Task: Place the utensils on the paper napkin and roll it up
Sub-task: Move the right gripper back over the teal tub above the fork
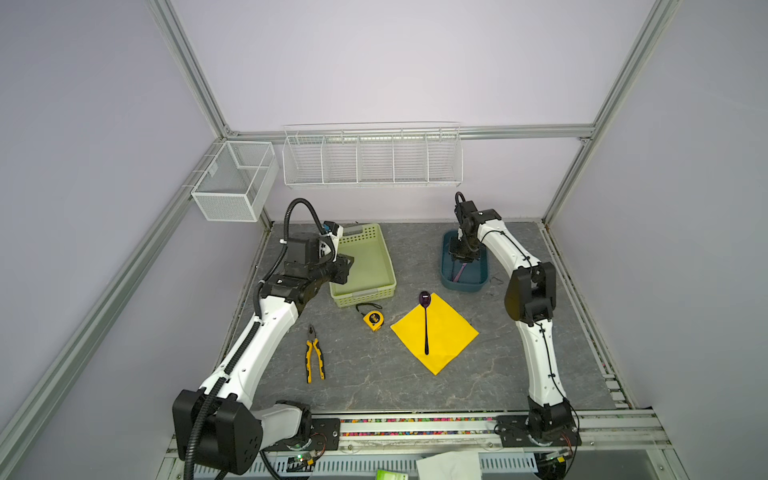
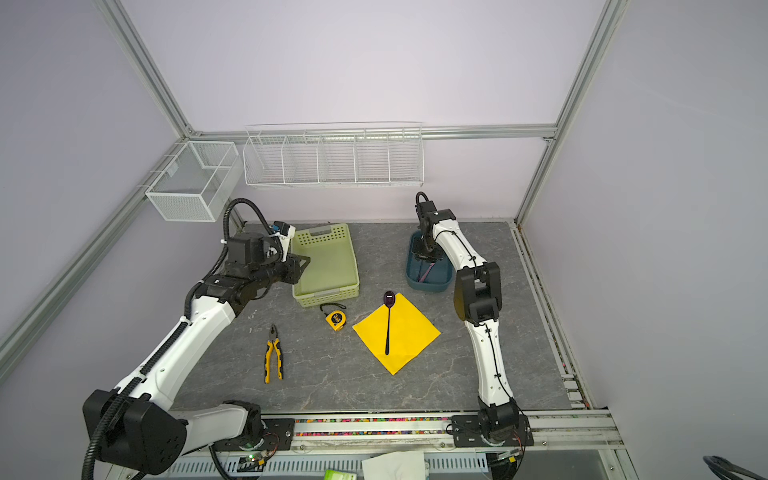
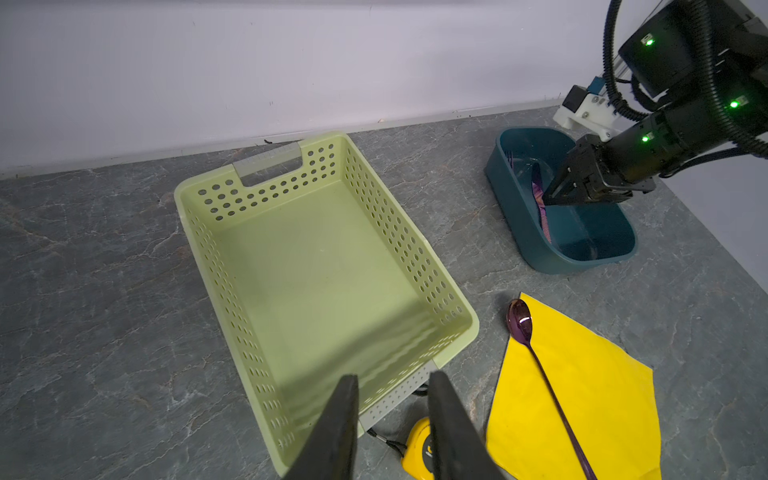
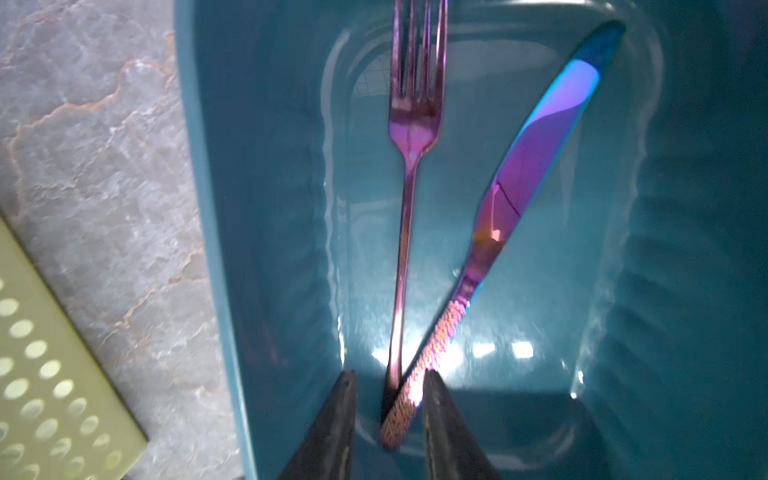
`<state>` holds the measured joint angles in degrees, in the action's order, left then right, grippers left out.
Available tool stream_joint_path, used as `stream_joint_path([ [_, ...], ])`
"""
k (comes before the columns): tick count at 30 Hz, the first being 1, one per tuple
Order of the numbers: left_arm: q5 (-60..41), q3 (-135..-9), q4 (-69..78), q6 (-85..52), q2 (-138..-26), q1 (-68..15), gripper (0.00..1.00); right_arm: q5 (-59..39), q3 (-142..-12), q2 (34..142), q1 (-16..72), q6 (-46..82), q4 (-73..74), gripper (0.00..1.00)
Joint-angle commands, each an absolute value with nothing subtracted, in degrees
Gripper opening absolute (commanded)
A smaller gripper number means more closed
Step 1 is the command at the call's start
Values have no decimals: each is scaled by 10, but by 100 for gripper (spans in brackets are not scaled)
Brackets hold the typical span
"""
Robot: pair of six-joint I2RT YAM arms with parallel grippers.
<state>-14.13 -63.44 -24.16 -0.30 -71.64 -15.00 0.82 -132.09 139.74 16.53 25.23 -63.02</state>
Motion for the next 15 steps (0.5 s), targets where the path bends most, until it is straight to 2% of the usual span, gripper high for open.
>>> stream_joint_path([
  [1,-139,-630,-234,11,-721,-148,30,29,-1342,1417,162,250,-640,30],
  [15,-137,-629,-231,12,-731,-147,30,58,-1387,1472,162,245,-608,27],
])
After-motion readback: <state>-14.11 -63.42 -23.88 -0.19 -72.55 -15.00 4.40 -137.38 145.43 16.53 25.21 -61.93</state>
